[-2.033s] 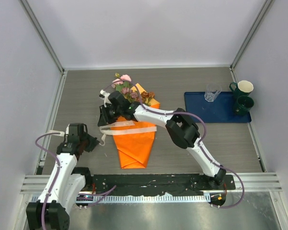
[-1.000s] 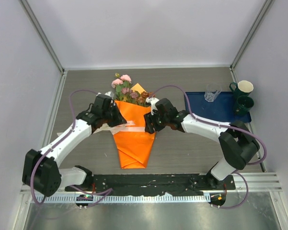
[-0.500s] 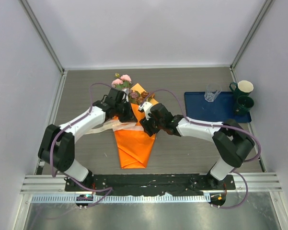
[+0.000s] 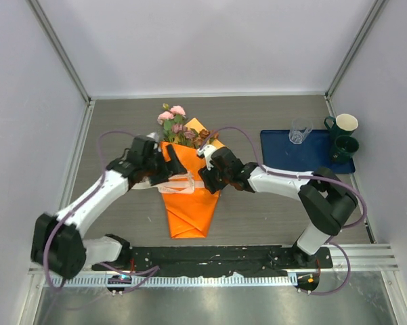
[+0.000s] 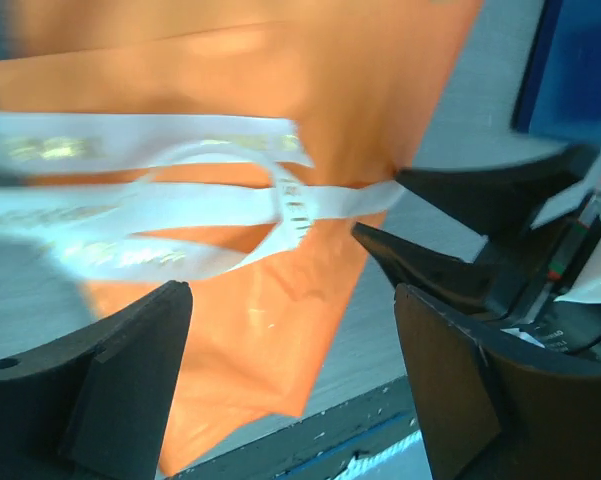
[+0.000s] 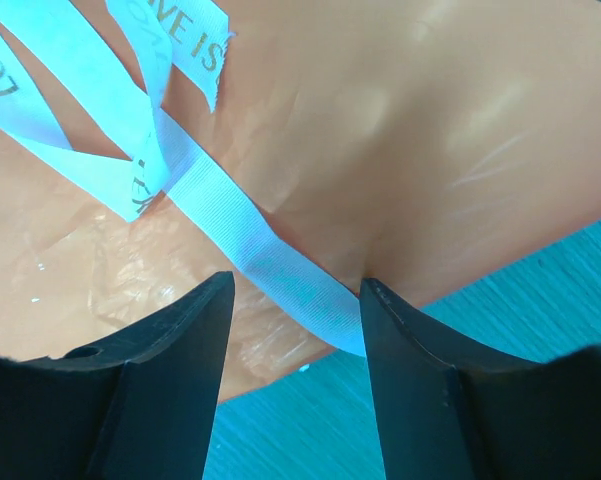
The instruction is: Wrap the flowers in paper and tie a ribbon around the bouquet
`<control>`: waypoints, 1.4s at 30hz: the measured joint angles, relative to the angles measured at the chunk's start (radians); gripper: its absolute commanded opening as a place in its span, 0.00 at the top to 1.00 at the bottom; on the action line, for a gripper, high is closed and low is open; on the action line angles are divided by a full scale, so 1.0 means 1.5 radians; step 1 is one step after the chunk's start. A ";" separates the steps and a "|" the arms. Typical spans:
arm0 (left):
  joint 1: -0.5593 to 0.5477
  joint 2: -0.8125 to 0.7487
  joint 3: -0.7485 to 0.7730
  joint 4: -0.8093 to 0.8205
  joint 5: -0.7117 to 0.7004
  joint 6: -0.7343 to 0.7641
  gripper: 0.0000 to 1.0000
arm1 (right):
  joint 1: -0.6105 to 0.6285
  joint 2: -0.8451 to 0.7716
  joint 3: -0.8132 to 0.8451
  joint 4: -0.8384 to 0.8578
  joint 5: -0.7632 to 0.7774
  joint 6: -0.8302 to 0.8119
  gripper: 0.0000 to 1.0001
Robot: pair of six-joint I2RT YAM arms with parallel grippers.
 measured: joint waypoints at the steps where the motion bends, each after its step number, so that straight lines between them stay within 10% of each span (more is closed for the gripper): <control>1: 0.018 -0.048 -0.020 -0.012 -0.013 -0.011 0.01 | 0.000 -0.008 0.000 -0.006 0.000 0.008 0.40; 8: 0.389 -0.334 -0.126 -0.150 -0.159 -0.136 0.00 | 0.000 -0.070 0.003 -0.025 -0.003 0.039 0.41; 13: 0.528 -0.241 -0.158 -0.172 -0.149 -0.222 0.00 | 0.000 -0.074 0.010 -0.032 -0.003 0.044 0.42; 19: 0.534 0.085 -0.050 -0.187 -0.090 -0.285 0.03 | 0.000 -0.082 0.003 -0.034 -0.006 0.046 0.42; 28: 0.441 0.202 0.012 -0.228 -0.094 -0.385 0.23 | 0.000 -0.096 -0.018 -0.032 -0.007 0.048 0.43; 37: 0.409 0.223 0.023 -0.254 -0.122 -0.451 0.67 | 0.000 -0.097 -0.018 -0.030 -0.002 0.049 0.43; 39: 0.408 0.197 0.001 -0.250 -0.180 -0.447 0.98 | 0.000 -0.099 -0.018 -0.030 -0.002 0.049 0.43; 42: 0.411 0.168 -0.017 -0.234 -0.214 -0.436 1.00 | 0.000 -0.105 -0.018 -0.030 -0.002 0.051 0.44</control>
